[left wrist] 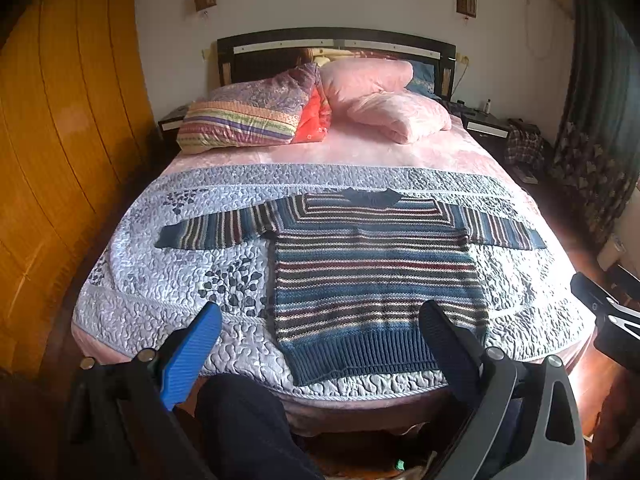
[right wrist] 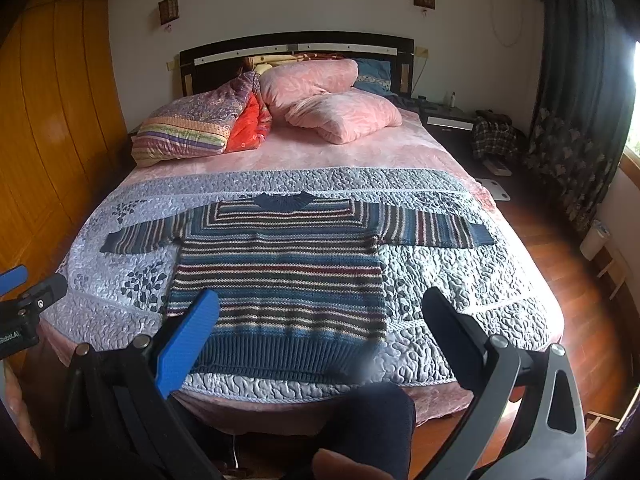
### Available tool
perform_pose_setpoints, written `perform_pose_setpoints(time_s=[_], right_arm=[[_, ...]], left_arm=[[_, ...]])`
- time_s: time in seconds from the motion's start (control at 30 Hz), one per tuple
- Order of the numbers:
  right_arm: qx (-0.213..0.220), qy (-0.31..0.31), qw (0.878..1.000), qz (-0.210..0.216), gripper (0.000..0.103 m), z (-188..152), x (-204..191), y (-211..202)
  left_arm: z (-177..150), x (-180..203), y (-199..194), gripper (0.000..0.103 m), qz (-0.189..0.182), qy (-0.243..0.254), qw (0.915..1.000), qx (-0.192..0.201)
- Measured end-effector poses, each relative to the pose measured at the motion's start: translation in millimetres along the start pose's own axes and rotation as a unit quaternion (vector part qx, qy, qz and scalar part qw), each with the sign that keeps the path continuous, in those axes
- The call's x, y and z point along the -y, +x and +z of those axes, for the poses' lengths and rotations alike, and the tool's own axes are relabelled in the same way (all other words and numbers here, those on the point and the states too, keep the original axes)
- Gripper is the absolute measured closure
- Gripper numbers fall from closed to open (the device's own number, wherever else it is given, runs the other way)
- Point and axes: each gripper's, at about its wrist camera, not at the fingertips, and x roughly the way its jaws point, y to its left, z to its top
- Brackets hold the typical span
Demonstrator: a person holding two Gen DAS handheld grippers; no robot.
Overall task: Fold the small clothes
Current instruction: 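Grasp the sweater sleeve cuff with the right gripper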
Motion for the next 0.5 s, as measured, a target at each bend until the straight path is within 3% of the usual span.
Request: perform_pose_setpoints(time_s=[0.13, 0.27, 0.33, 0.4, 0.5], right_arm=[[-0.001, -0.004, 1.0, -0.006, 0.003, 0, 1, 8], [0.006, 0.001, 1.0, -0.006, 0.003, 4, 10, 23], [0.027, 0.017, 0.999, 0.02, 0.003, 6, 25, 37], [0.043, 0.033, 0.996, 0.065, 0.003, 8, 43, 54], [0.0, 0.079, 0.995, 0.063, 0.003, 13, 86, 104]], left_arm=[[0, -2, 11, 0.004, -0.008, -0.007, 0.9999, -0.004], [-1, -3, 31, 0.004, -0.029, 0.003, 0.9994, 0.017], [1, -5, 48, 0.004, -0.046, 0.016, 0.9985, 0.026], [6, -5, 66, 0.004, -0.036, 0.027, 0.9985, 0.03], [15, -3, 95, 0.004, -0.04, 0.027, 0.9983, 0.031]])
